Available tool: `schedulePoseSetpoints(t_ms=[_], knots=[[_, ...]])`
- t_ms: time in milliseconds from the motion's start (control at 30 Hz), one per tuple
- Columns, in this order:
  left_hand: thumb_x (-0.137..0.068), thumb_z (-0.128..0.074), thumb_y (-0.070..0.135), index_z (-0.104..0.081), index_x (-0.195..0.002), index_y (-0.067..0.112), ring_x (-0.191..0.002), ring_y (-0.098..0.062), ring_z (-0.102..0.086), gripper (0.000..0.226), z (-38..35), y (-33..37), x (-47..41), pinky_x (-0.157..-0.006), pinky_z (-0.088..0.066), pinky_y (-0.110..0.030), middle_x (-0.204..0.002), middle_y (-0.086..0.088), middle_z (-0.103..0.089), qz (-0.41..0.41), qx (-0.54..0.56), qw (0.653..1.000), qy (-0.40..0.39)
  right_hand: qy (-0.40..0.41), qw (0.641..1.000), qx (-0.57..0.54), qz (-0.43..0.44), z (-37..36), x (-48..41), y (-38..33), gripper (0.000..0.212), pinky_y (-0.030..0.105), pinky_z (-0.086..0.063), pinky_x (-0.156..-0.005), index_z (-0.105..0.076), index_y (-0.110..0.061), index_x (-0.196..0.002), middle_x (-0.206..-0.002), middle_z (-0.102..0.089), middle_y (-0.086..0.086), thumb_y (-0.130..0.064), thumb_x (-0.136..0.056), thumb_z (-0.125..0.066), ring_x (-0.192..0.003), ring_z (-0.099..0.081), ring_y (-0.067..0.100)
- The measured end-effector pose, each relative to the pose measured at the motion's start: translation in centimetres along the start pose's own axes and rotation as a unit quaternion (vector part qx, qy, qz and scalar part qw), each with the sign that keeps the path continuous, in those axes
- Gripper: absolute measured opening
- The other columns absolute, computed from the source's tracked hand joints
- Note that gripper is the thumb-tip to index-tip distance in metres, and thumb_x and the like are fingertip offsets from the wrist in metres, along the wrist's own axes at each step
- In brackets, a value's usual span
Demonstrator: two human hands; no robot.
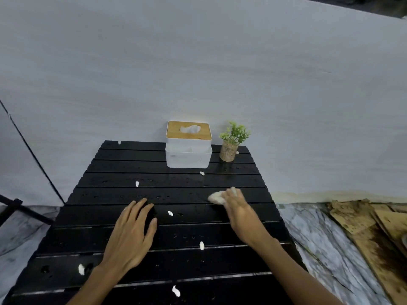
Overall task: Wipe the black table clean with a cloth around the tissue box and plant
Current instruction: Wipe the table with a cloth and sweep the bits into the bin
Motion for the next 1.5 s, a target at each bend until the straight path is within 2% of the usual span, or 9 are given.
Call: schedulePoseSetpoints(t_ms=[100, 167, 367, 567, 833, 1000, 1067, 1233, 1500], knots=[[-0.093, -0.019, 0.057, -0.048, -0.139, 0.018, -0.143, -0.020, -0.025, 0.067, -0.1, 0.0, -0.1, -0.116, -0.020, -0.035, -0.151, -0.001, -0.038, -0.002, -0.004, 1.000, 0.000, 0.106, 0.990, 0.061, -0.065, 1.6, -1.0, 4.6, 0.038, 0.044, -0.050, -0.101, -0.059, -0.017, -0.133, -0.133, -0.055, 0.008, -0.007, -0.105, -0.035, -0.122, -0.048, 0.029], [-0.093, -0.019, 0.057, -0.048, -0.139, 0.018, -0.143, -0.020, -0.025, 0.066, -0.2, 0.0, 0.0, -0.116, -0.021, -0.035, -0.151, -0.001, -0.038, -0.002, -0.009, 1.000, 0.000, 0.125, 0.976, 0.111, -0.137, 2.0, -3.4, 7.7, 0.052, 0.036, -0.047, -0.092, -0.062, -0.020, -0.126, -0.118, -0.058, 0.005, -0.002, -0.097, -0.023, -0.104, -0.042, 0.023], [-0.093, -0.018, 0.059, -0.046, -0.140, 0.021, -0.145, -0.015, -0.020, 0.067, -0.2, 0.1, 0.0, -0.116, -0.019, -0.034, -0.153, 0.004, -0.035, 0.004, -0.002, 1.000, 0.006, 0.103, 0.945, 0.201, -0.237, 1.8, -11.2, 9.6, 0.070, 0.052, -0.033, -0.103, -0.067, -0.010, -0.117, -0.110, -0.068, 0.013, -0.013, -0.079, -0.009, -0.108, -0.055, 0.037], [-0.093, -0.017, 0.059, -0.045, -0.141, 0.022, -0.145, -0.015, -0.018, 0.067, -0.4, 0.0, -0.1, -0.117, -0.018, -0.034, -0.153, 0.004, -0.035, 0.004, -0.008, 1.000, 0.002, 0.033, 0.973, 0.198, -0.113, 0.2, -13.8, 5.9, 0.047, 0.055, -0.026, -0.115, -0.057, 0.007, -0.125, -0.133, -0.056, 0.032, -0.014, -0.098, -0.025, -0.128, -0.048, 0.045], [-0.092, -0.015, 0.060, -0.044, -0.142, 0.021, -0.146, -0.015, -0.017, 0.069, -0.2, 0.2, 0.1, -0.117, -0.019, -0.035, -0.154, 0.004, -0.033, 0.003, -0.006, 1.000, 0.000, -0.074, 0.996, 0.013, 0.048, 0.3, -8.1, 1.5, 0.047, 0.046, -0.017, -0.124, -0.036, -0.010, -0.154, -0.163, -0.030, 0.010, -0.024, -0.109, -0.039, -0.155, -0.016, 0.028], [-0.092, -0.015, 0.060, -0.043, -0.142, 0.022, -0.146, -0.014, -0.016, 0.069, -0.1, 0.4, 0.1, -0.117, -0.015, -0.033, -0.154, 0.004, -0.032, 0.001, -0.001, 1.000, 0.001, 0.150, 0.981, -0.118, 0.018, 3.3, -5.8, 1.3, 0.036, 0.013, -0.044, -0.097, -0.069, -0.030, -0.116, -0.113, -0.065, -0.026, -0.014, -0.109, -0.038, -0.107, -0.061, -0.009], [-0.093, -0.016, 0.058, -0.044, -0.142, 0.021, -0.145, -0.016, -0.018, 0.067, 0.0, 0.4, 0.1, -0.117, -0.014, -0.032, -0.153, 0.003, -0.034, -0.002, -0.009, 1.000, 0.003, 0.230, 0.962, -0.128, -0.072, 3.1, -6.7, 2.0, 0.036, 0.025, -0.049, -0.095, -0.067, -0.030, -0.119, -0.114, -0.066, -0.020, -0.017, -0.110, -0.035, -0.105, -0.062, 0.001], [-0.094, -0.018, 0.057, -0.045, -0.141, 0.021, -0.145, -0.017, -0.020, 0.065, 0.0, 0.2, 0.2, -0.116, -0.014, -0.032, -0.153, 0.002, -0.035, -0.001, -0.013, 1.000, 0.003, 0.155, 0.970, 0.093, -0.160, -1.7, -10.7, 1.4, 0.030, 0.054, -0.037, -0.105, -0.059, -0.003, -0.123, -0.127, -0.059, 0.022, -0.005, -0.097, -0.044, -0.118, -0.048, 0.043], [-0.096, -0.019, 0.054, -0.046, -0.140, 0.020, -0.144, -0.019, -0.023, 0.062, 0.0, 0.2, 0.3, -0.117, -0.015, -0.032, -0.151, 0.001, -0.037, -0.002, -0.023, 1.000, 0.003, 0.018, 0.993, 0.098, 0.063, -5.1, -9.7, -4.9, 0.029, 0.054, -0.041, -0.105, -0.054, -0.001, -0.123, -0.131, -0.051, 0.016, 0.004, -0.096, -0.045, -0.119, -0.044, 0.039]])
Point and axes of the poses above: each hand's wrist, its own x-axis away from the middle knuckle, its own z-axis out of the back of the hand, y = z × x, the point moved 3 cm from there along -x, towards the middle knuckle
